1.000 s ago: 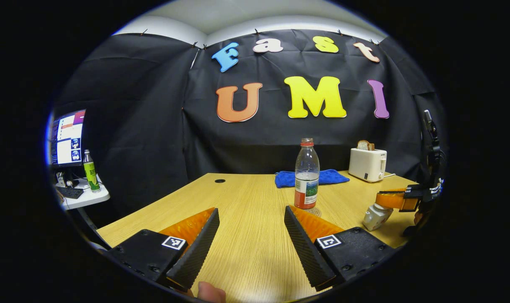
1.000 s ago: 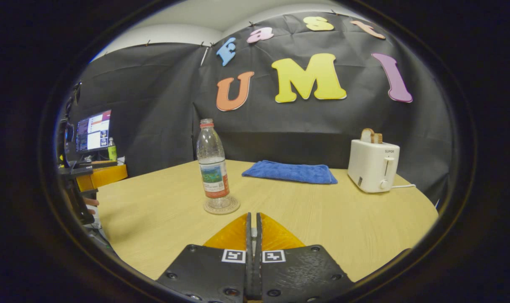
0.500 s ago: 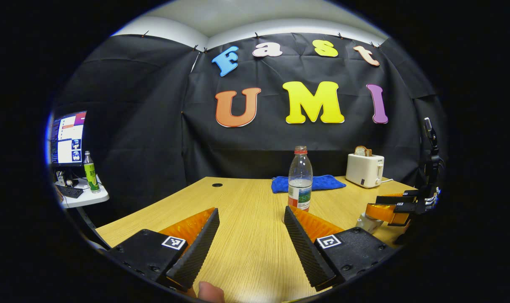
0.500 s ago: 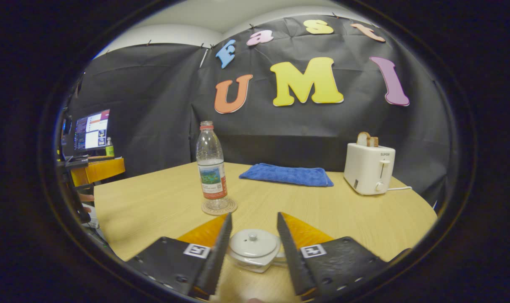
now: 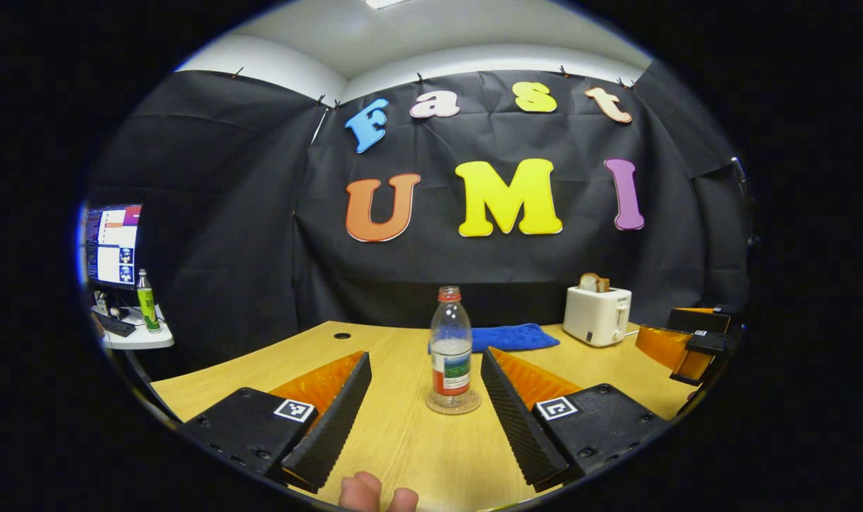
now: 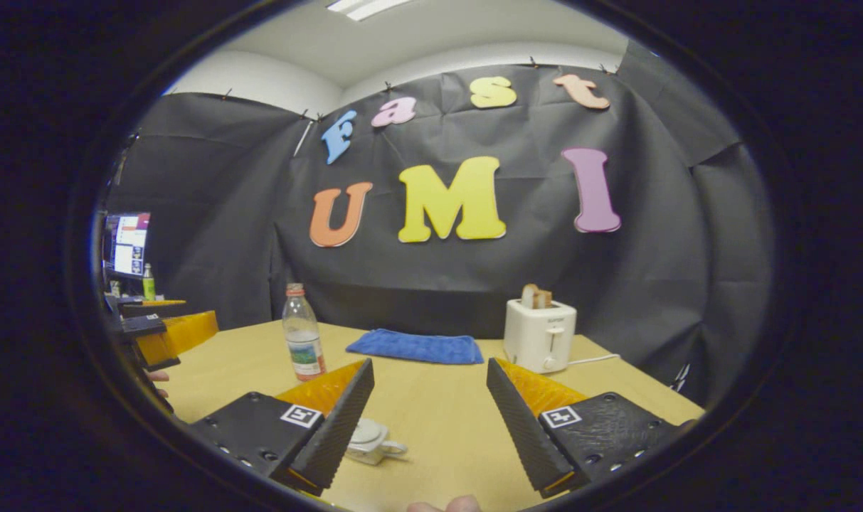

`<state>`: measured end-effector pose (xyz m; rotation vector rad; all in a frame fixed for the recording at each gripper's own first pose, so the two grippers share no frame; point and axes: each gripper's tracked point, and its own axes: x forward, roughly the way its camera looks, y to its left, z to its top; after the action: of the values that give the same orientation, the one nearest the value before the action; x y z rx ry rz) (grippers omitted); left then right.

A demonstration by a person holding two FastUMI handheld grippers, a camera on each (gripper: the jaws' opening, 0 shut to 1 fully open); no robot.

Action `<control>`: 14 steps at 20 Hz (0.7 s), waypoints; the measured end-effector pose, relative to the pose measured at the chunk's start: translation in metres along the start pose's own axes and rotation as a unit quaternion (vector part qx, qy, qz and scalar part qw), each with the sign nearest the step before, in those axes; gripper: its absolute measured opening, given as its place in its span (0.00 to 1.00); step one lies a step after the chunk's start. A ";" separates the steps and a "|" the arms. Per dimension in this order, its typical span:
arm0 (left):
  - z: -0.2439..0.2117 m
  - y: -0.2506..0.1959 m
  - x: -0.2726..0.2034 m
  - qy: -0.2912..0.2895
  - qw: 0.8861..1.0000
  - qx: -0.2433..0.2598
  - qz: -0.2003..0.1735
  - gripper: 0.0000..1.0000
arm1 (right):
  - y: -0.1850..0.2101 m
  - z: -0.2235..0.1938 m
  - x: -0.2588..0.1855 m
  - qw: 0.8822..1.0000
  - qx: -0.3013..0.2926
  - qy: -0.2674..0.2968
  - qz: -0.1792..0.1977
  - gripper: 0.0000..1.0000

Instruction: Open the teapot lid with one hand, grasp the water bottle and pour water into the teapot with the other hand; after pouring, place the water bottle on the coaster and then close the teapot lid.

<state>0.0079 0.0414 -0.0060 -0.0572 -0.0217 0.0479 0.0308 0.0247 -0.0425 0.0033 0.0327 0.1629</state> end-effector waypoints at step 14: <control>0.040 -0.049 -0.024 -0.020 0.999 0.009 -0.041 0.96 | -0.035 0.035 -0.061 0.997 -0.010 -0.021 -0.075 0.96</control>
<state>-0.0146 -0.0061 0.0359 -0.0363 -0.0638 -0.0318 -0.0225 -0.0200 -0.0061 -0.0147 -0.0111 0.0128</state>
